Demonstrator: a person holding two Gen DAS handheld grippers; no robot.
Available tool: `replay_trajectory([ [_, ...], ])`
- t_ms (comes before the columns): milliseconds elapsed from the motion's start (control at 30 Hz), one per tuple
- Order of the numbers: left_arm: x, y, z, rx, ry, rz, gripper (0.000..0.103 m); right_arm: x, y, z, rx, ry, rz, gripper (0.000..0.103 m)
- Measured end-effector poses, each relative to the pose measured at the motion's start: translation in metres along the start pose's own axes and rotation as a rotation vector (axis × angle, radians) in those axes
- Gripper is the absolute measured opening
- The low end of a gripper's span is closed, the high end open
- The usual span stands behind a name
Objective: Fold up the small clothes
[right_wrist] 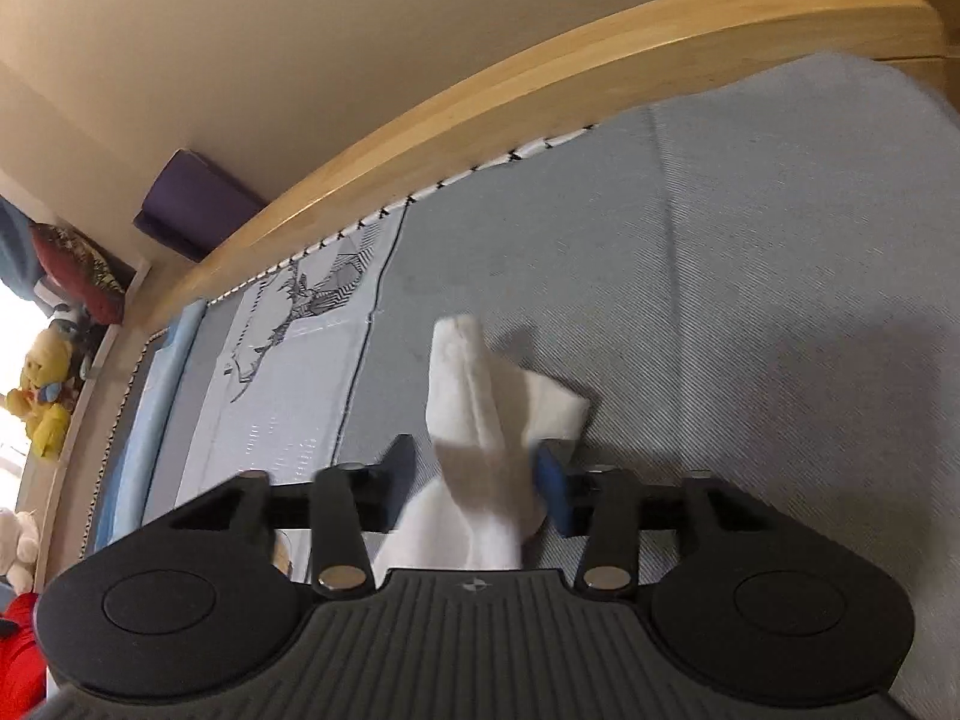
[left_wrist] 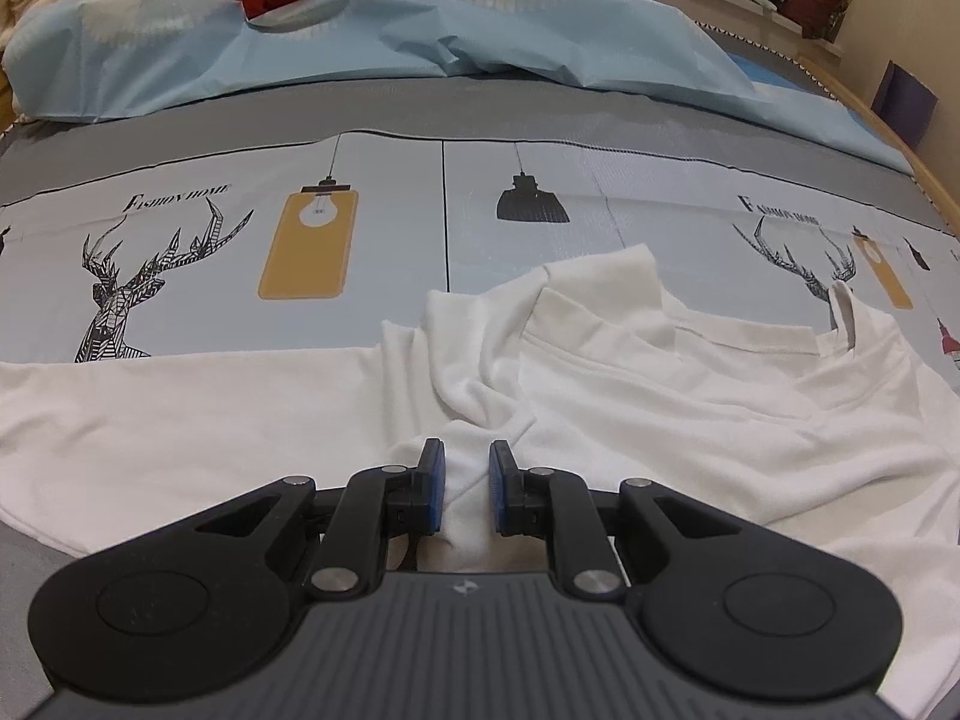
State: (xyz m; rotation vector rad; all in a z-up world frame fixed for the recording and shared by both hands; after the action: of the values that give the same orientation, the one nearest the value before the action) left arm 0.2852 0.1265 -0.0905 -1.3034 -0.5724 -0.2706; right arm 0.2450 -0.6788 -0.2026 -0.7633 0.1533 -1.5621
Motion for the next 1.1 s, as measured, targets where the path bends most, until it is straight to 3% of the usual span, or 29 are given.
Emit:
replay_trajectory([
  [33, 0.000, 0.000, 0.000, 0.000, 0.003, 0.001, 0.017, 0.001, 0.001, 0.002, 0.007, -0.012, 0.011, 0.012],
  [133, -0.001, 0.001, -0.002, 0.001, 0.014, 0.001, 0.017, 0.006, 0.000, 0.022, 0.056, -0.065, -0.005, 0.006],
  [300, -0.001, 0.003, -0.007, 0.000, 0.026, 0.000, 0.017, 0.019, -0.038, 0.075, 0.305, -0.158, -0.271, 0.003],
  [333, -0.001, 0.004, -0.007, 0.000, 0.027, 0.000, 0.017, 0.019, -0.042, 0.076, 0.311, -0.165, -0.304, 0.003],
  [400, -0.001, 0.004, -0.009, -0.001, 0.032, 0.001, 0.017, 0.018, -0.039, 0.064, 0.212, -0.157, -0.320, 0.003],
  [500, -0.001, 0.003, -0.008, -0.002, 0.035, -0.001, 0.017, 0.010, -0.010, 0.020, -0.098, -0.070, -0.162, 0.004],
  [600, -0.001, 0.003, -0.008, -0.003, 0.035, -0.001, 0.017, 0.001, 0.001, -0.007, -0.163, -0.039, -0.087, 0.005],
  [700, -0.002, 0.003, -0.008, -0.007, 0.033, 0.002, 0.017, 0.005, -0.005, 0.004, -0.209, -0.126, -0.154, 0.004],
  [833, -0.002, 0.003, -0.006, -0.019, 0.024, 0.007, 0.017, 0.006, -0.013, 0.018, -0.419, -0.184, -0.244, 0.004],
  [933, -0.001, 0.007, -0.003, -0.039, -0.005, 0.016, 0.017, -0.006, -0.020, 0.053, -0.544, -0.324, -0.321, 0.017],
  [967, 0.000, 0.007, -0.001, -0.047, -0.018, 0.019, 0.017, -0.011, -0.023, 0.067, -0.555, -0.385, -0.353, 0.023],
  [1033, 0.001, 0.008, 0.000, -0.066, -0.044, 0.020, 0.017, -0.029, -0.030, 0.098, -0.495, -0.501, -0.406, 0.042],
  [1100, 0.002, 0.009, 0.000, -0.088, -0.067, 0.018, 0.017, -0.051, -0.024, 0.126, -0.362, -0.580, -0.359, 0.045],
])
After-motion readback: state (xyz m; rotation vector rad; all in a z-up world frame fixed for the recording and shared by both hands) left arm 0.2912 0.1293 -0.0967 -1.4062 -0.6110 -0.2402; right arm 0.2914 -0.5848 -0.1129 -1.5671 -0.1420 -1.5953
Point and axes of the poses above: each gripper's, at about its wrist camera, not at the fingertips, and y roughly the way its jaws point, z to its left, x to its top, the point moved 1 cm from there along y, roughly the way its jaws point, and after that the axes turned 12 degrees about x, right-handed, at the moved point
